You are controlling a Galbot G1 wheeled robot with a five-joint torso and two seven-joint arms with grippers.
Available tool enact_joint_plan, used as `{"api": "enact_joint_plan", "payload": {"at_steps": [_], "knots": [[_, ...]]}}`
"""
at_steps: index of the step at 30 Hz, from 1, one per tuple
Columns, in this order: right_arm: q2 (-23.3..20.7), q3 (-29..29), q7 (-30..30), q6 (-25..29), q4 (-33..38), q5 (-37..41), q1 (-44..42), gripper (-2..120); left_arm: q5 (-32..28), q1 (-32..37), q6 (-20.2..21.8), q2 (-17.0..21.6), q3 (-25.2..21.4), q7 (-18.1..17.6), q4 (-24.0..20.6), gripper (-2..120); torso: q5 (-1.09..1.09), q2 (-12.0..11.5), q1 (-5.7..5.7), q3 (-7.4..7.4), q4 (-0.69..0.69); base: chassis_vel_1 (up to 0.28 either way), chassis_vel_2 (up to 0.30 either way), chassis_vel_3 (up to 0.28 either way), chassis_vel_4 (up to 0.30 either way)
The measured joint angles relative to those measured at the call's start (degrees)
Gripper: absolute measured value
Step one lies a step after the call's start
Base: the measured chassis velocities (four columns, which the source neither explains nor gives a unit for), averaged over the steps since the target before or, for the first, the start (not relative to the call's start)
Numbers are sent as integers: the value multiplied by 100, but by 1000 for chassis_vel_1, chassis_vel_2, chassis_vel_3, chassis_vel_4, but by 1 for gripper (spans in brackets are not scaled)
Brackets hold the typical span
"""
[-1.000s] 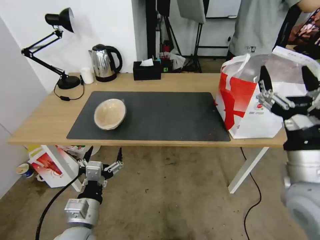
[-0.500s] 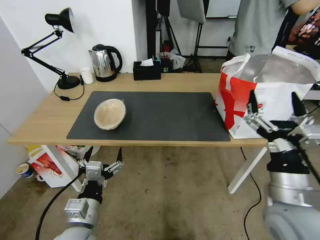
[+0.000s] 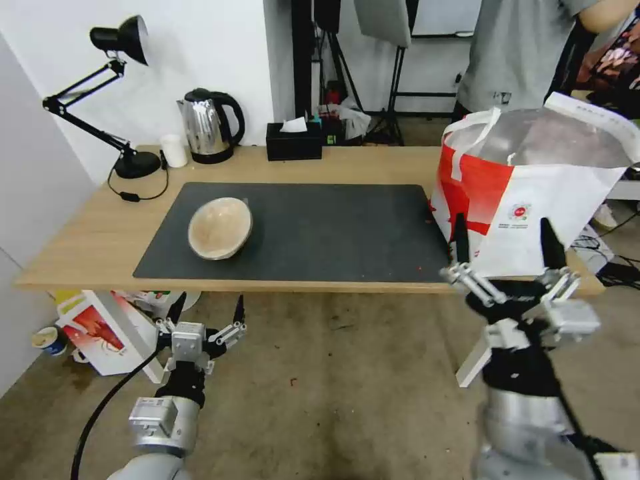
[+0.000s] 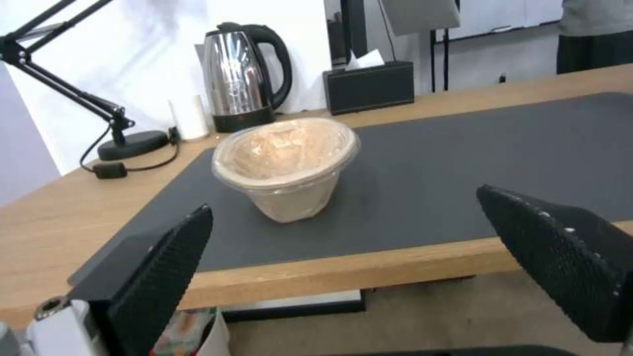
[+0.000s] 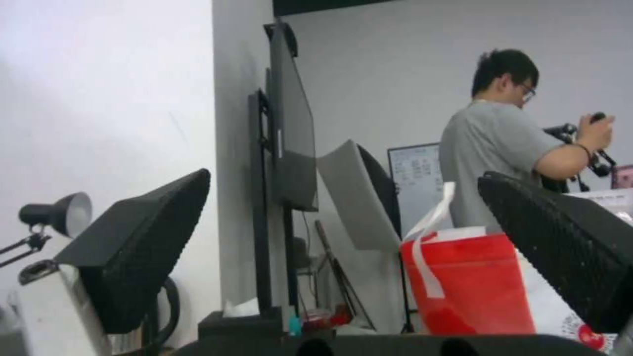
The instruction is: Pick up the trash from the table and place it into the takeout bag.
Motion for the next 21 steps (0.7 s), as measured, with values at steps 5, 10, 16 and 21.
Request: {"api": "enact_joint_plan", "payload": {"at_steps": [5, 10, 16, 21], "knots": [[7, 14, 2, 376, -255, -250, 0, 100, 0, 0, 0, 0, 0, 0, 0, 100, -1, 0, 0, 0, 1, 0, 0, 0, 0], [22, 9, 21, 642, -409, -348, -130, 100, 0, 0, 0, 0, 0, 0, 0, 100, 0, 0, 0, 0, 0, 0, 0, 0, 0], [177, -105, 46, 1104, -635, -686, -369, 100, 0, 0, 0, 0, 0, 0, 0, 100, 0, 0, 0, 0, 0, 0, 0, 0, 0], [199, -86, 84, 1259, -684, -793, -455, 100, 0, 0, 0, 0, 0, 0, 0, 100, -1, 0, 0, 0, 0, 0, 0, 0, 0]]}}
